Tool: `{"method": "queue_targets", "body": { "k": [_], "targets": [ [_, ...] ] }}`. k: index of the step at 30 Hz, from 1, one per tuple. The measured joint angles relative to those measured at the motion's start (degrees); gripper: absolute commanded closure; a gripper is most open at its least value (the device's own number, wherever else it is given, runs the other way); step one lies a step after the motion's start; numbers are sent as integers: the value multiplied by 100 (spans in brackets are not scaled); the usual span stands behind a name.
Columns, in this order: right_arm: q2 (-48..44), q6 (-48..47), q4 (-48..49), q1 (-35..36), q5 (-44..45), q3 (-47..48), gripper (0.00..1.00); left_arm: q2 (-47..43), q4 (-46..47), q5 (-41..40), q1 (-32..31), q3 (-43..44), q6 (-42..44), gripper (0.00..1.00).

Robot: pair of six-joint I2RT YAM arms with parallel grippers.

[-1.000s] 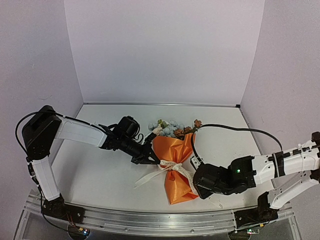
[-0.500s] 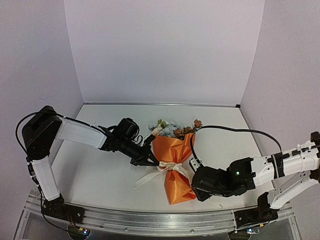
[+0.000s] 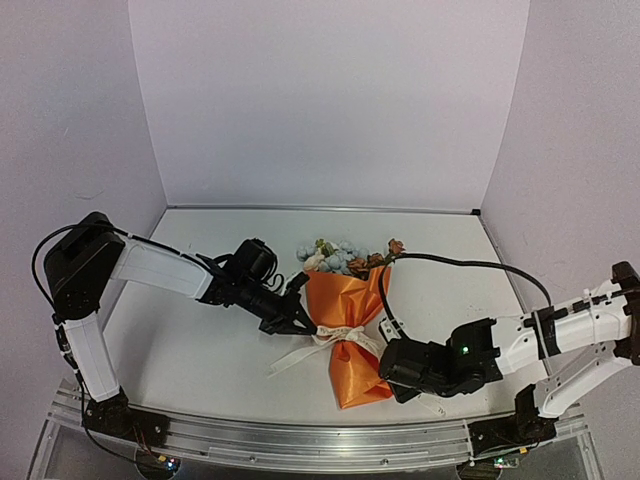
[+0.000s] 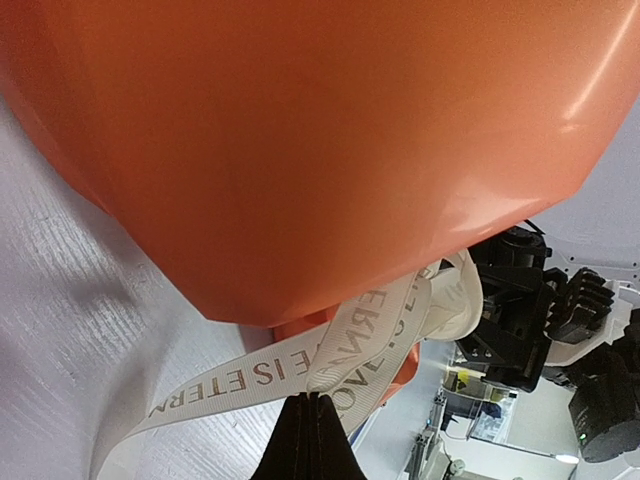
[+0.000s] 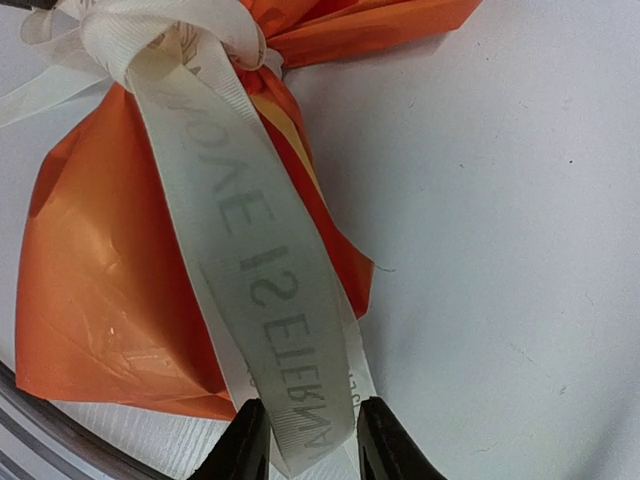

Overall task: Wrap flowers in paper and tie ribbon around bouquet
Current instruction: Tie the half-tied ribbon around the folded bouquet.

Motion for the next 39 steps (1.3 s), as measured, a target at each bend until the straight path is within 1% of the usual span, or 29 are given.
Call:
{"method": "queue_targets", "body": {
  "k": [1, 3, 4, 10, 19, 27, 32, 39],
  "targets": [
    [17, 2, 0, -2, 15, 0, 77, 0, 6, -5, 0, -20, -3, 100],
    [23, 15, 1, -16, 62, 0, 95, -1, 11, -11, 0, -46, -3, 100],
    [23, 0, 0, -31, 91, 0, 99, -7, 13, -20, 0, -65, -5, 100],
    [23, -20, -34, -243, 174, 2, 100, -89, 54, -110, 0, -249, -4, 100],
    [-49, 14, -218, -983, 112, 2, 100, -187, 52, -211, 0, -446, 9, 100],
    [-33, 25, -278, -1359, -107, 2, 100, -377, 34, -655, 25, -647, 12, 100],
    [190, -124, -326, -1541, -275, 90, 100, -652, -95, -960, 181, -819, 14, 100],
    [677, -591, -288, -1914, -591, 680, 100, -669, -155, -1187, 350, -855, 16, 100]
  ]
}}
